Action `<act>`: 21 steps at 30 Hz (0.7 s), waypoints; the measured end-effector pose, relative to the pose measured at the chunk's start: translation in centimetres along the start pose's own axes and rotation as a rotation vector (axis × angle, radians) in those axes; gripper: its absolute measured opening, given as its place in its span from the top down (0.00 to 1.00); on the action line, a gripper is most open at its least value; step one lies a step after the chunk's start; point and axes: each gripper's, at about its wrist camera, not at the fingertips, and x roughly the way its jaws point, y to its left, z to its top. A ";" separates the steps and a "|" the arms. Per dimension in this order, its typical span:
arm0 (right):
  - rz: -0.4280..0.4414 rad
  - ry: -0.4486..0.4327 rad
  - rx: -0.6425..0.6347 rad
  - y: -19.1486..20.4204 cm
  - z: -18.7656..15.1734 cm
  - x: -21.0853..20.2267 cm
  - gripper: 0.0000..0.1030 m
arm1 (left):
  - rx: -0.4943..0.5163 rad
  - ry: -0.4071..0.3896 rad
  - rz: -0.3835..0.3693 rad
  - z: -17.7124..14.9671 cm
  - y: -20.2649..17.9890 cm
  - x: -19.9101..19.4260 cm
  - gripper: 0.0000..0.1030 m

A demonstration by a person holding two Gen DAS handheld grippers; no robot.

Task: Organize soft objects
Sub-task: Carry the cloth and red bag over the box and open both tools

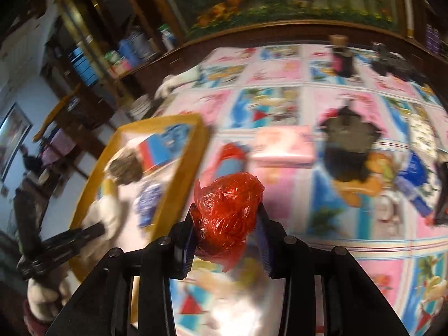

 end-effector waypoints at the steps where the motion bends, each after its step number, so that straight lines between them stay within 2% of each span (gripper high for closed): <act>1: 0.024 0.019 -0.017 1.1 0.2 0.6 0.64 | -0.017 -0.002 0.011 0.3 0.3 0.4 0.44; 4: 0.094 0.066 -0.066 4.4 0.7 2.7 0.64 | -0.097 -0.017 -0.022 0.9 1.5 0.4 0.43; 6: 0.153 0.104 -0.099 6.5 1.0 3.9 0.64 | -0.142 -0.060 -0.069 0.6 2.2 -0.7 0.43; 9: 0.218 0.165 -0.149 8.9 1.1 6.2 0.64 | -0.176 -0.125 -0.101 -0.2 3.3 -2.8 0.43; 12: 0.167 0.197 -0.222 10.7 1.4 8.5 0.64 | -0.199 -0.168 -0.127 -0.9 4.1 -4.5 0.43; 15: 0.130 0.217 -0.226 10.9 2.3 10.6 0.64 | -0.217 -0.191 -0.142 -1.5 5.0 -5.7 0.43; 21: 0.034 0.175 -0.252 11.7 4.0 12.3 0.59 | -0.268 -0.197 -0.191 -2.8 6.0 -6.5 0.42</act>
